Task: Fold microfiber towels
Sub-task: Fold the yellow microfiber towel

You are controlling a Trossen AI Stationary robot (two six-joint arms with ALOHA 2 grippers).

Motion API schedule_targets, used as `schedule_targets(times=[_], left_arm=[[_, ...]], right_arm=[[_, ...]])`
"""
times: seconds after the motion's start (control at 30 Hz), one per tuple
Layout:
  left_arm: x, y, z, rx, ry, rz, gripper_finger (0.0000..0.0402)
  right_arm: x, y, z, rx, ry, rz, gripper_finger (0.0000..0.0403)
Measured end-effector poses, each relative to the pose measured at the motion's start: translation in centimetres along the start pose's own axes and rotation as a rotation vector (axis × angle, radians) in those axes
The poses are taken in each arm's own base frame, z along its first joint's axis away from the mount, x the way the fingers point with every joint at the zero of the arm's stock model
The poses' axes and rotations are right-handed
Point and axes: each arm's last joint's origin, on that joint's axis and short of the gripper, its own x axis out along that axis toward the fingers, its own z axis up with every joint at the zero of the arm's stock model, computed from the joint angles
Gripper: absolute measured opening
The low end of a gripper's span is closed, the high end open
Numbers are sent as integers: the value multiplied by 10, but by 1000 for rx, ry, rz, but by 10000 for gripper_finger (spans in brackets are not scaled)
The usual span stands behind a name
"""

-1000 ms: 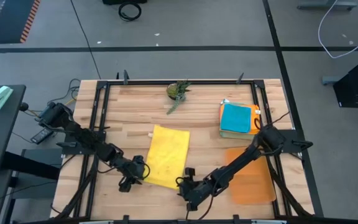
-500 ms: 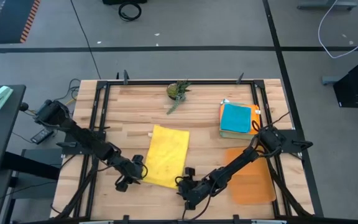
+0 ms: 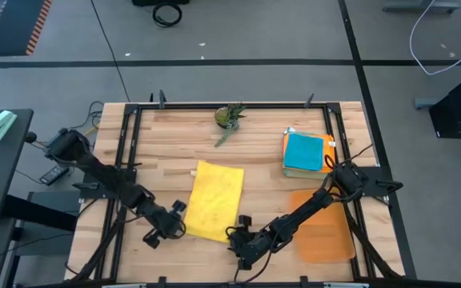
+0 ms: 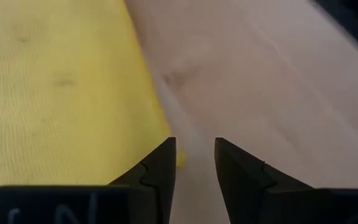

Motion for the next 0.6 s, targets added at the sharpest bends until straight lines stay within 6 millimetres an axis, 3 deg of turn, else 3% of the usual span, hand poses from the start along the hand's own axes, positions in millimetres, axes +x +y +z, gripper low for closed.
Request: schedule_targets(times=[0.33,0.6], left_arm=[[6,4,-4,5,33,48,144],[16,7,-9,-103,65,63,169]], right_arm=[[0,0,0,1,-1,-2,167],[0,0,0,2,-2,-3,164]])
